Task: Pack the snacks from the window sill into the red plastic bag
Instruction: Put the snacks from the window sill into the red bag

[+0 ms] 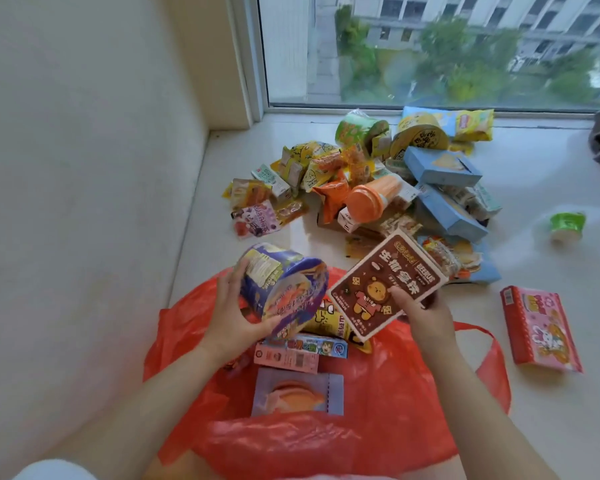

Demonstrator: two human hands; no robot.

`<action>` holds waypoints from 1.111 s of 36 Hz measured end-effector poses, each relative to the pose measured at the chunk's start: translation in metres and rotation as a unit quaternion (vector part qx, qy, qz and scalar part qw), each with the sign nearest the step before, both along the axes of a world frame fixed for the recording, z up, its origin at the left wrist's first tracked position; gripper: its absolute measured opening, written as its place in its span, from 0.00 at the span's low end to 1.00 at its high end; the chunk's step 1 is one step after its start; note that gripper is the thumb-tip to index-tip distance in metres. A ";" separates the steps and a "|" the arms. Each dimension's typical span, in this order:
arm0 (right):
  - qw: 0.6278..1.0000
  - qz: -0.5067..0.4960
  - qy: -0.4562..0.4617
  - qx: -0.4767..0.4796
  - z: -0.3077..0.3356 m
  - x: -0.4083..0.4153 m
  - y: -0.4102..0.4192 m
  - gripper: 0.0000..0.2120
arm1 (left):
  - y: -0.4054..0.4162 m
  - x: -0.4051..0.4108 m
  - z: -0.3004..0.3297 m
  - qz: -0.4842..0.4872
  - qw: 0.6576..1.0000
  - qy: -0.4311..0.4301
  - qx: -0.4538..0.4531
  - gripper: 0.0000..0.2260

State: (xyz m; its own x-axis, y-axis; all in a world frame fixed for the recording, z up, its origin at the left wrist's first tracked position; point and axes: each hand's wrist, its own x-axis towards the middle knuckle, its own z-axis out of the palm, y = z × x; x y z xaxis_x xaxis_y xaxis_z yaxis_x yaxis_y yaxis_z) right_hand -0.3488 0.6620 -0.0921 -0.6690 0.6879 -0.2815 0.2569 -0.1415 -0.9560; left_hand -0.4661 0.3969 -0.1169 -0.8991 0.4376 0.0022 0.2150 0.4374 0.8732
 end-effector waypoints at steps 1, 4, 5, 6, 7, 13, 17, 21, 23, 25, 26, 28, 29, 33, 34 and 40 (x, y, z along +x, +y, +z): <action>1.000 0.008 -0.002 -0.009 -0.001 0.005 -0.003 0.11 | -0.007 0.006 0.001 -0.010 1.000 0.002 -0.003 0.46; 0.999 0.026 -0.025 -0.030 -0.008 0.020 -0.008 0.10 | -0.029 0.021 0.002 -0.032 0.999 -0.005 -0.003 0.46; 0.998 0.032 -0.030 -0.038 -0.010 0.024 -0.009 0.10 | -0.036 0.024 0.002 -0.042 0.999 -0.018 0.002 0.47; 0.998 0.041 -0.036 -0.044 -0.011 0.028 -0.010 0.10 | -0.042 0.027 0.002 -0.053 0.998 -0.036 0.007 0.47; 0.997 0.049 -0.045 -0.050 -0.013 0.031 -0.011 0.10 | -0.049 0.030 0.002 -0.066 0.997 -0.046 0.007 0.47; 0.986 0.137 -0.068 -0.068 -0.006 0.040 -0.021 0.09 | -0.078 0.037 0.010 -0.174 0.981 -0.021 -0.087 0.44; 0.979 0.183 -0.090 -0.005 -0.008 0.042 -0.029 0.10 | -0.086 0.037 0.018 -0.204 0.970 -0.033 -0.130 0.41; 0.965 0.230 -0.121 0.034 -0.012 0.044 -0.038 0.17 | -0.088 0.036 0.027 -0.237 0.942 -0.030 -0.236 0.41; 0.956 0.253 -0.135 0.055 -0.013 0.044 -0.046 0.16 | -0.086 0.035 0.031 -0.246 0.925 -0.022 -0.290 0.42; 0.948 0.271 -0.149 0.080 -0.016 0.045 -0.053 0.13 | -0.081 0.032 0.035 -0.245 0.912 -0.029 -0.328 0.43; 0.943 0.278 -0.157 0.093 -0.019 0.044 -0.056 0.12 | -0.078 0.031 0.036 -0.243 0.907 -0.037 -0.343 0.43; 0.935 0.285 -0.176 0.115 -0.024 0.043 -0.063 0.12 | -0.074 0.027 0.036 -0.243 0.894 -0.049 -0.374 0.42; 0.932 0.286 -0.183 0.123 -0.026 0.042 -0.067 0.12 | -0.072 0.026 0.036 -0.244 0.886 -0.052 -0.391 0.43; 0.931 0.279 -0.202 0.125 -0.036 0.037 -0.077 0.16 | -0.066 0.030 0.028 -0.236 0.861 -0.034 -0.448 0.47; 0.929 0.278 -0.207 0.129 -0.039 0.035 -0.079 0.17 | -0.066 0.031 0.024 -0.228 0.858 -0.023 -0.460 0.47; 0.905 0.300 -0.258 0.153 -0.050 0.028 -0.090 0.16 | -0.057 0.034 0.005 -0.145 0.876 -0.031 -0.460 0.42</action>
